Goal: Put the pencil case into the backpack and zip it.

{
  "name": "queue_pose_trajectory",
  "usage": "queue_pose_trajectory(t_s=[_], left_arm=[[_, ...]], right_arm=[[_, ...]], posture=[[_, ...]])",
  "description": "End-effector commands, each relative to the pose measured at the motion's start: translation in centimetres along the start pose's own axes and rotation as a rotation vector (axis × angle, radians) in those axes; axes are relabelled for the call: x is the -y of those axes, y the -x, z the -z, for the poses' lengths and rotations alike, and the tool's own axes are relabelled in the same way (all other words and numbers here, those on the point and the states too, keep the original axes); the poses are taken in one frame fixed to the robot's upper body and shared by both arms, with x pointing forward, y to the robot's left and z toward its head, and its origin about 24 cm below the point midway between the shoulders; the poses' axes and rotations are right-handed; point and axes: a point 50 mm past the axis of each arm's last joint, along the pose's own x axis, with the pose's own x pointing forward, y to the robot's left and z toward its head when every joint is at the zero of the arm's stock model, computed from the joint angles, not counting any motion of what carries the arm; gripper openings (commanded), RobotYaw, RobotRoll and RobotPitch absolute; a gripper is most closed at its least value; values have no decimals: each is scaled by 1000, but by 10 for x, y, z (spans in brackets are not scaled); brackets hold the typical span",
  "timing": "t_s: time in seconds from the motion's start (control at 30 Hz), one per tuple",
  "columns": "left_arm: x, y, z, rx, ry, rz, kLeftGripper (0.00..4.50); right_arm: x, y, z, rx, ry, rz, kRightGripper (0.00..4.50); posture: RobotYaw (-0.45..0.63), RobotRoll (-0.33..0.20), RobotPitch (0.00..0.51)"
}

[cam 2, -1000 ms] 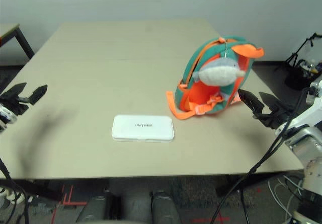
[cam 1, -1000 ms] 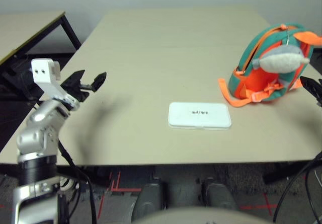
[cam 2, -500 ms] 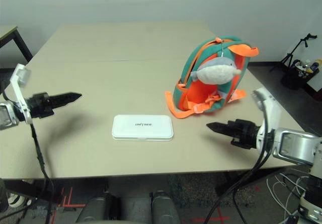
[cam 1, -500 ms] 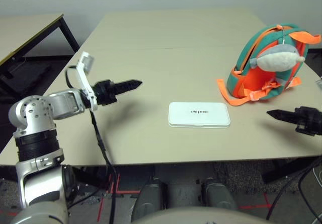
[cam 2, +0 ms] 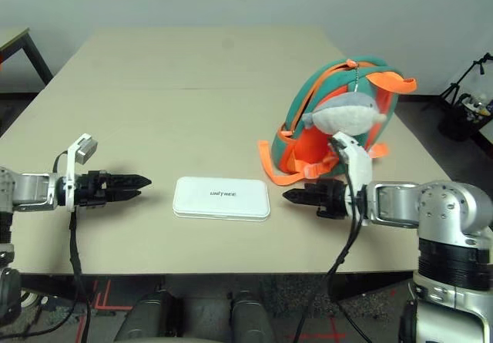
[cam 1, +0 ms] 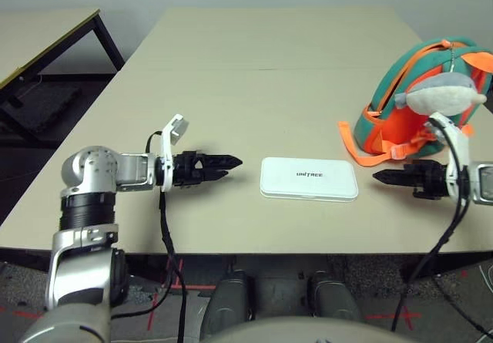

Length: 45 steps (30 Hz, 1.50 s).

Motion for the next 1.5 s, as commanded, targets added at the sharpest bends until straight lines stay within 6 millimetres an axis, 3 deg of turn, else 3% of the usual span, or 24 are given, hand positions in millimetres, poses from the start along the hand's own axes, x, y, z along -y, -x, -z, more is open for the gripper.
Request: queue_pose_trajectory(t_s=[0.03,0.8,1.4,1.5], left_arm=[[-4,-8,-2,-24,2,-8,4500],[-5,-58,16,-203,104,88,4500],[-9,-51,35,-268,133,108,4500],[-9,-49,35,-263,123,106,3901]], right_arm=[[-5,-6,2,-46,29,21,27],[-15,-26,4,-33,113,96,27],[-38,-52,-6,-2,149,15,27],[-38,-53,-7,3,151,14,0]], posture=[[71,0,83],[17,0,94],[41,0,92],[43,0,91]])
